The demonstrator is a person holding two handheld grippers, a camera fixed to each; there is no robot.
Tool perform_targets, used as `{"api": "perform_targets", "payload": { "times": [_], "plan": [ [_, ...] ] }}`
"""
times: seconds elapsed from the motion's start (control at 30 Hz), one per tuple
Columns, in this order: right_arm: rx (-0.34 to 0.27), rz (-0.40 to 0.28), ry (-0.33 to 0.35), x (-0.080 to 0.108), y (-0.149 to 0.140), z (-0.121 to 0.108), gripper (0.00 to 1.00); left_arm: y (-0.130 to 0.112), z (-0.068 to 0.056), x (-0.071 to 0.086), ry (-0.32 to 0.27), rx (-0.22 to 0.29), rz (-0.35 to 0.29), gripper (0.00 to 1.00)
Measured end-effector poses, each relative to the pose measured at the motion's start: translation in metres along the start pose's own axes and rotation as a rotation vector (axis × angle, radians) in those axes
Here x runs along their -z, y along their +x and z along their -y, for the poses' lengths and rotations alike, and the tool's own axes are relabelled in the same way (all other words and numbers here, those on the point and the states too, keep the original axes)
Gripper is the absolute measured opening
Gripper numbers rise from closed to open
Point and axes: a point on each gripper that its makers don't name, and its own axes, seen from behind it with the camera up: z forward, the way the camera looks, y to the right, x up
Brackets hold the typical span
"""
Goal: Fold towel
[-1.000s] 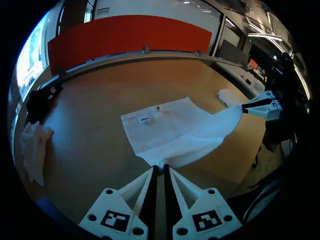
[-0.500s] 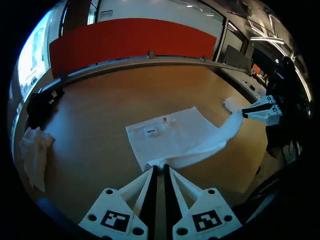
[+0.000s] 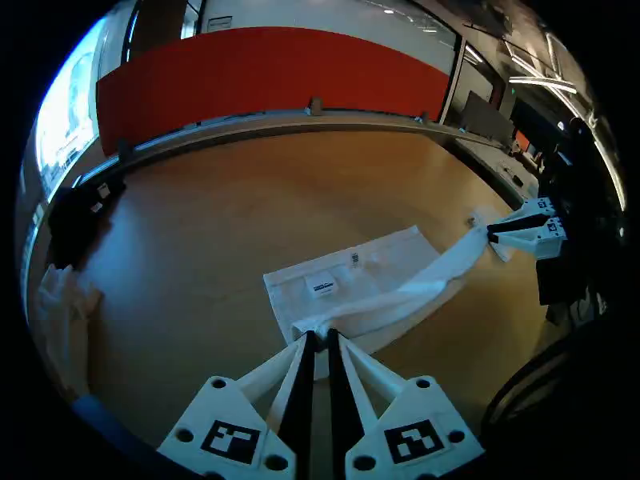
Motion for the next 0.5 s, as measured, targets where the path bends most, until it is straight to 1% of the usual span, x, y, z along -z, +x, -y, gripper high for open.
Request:
{"api": "perform_targets", "payload": {
  "times": [0.23, 0.5],
  "plan": [
    [-0.014, 0.025, 0.0, -0.018, -0.005, -0.004, 0.1, -0.006, 0.007, -0.02, 0.003, -0.006, 0.036, 0.12],
    [-0.037, 0.052, -0.002, -0.038, -0.012, -0.011, 0.1, -0.011, 0.017, -0.043, 0.011, 0.007, 0.066, 0.12]
  ]
}}
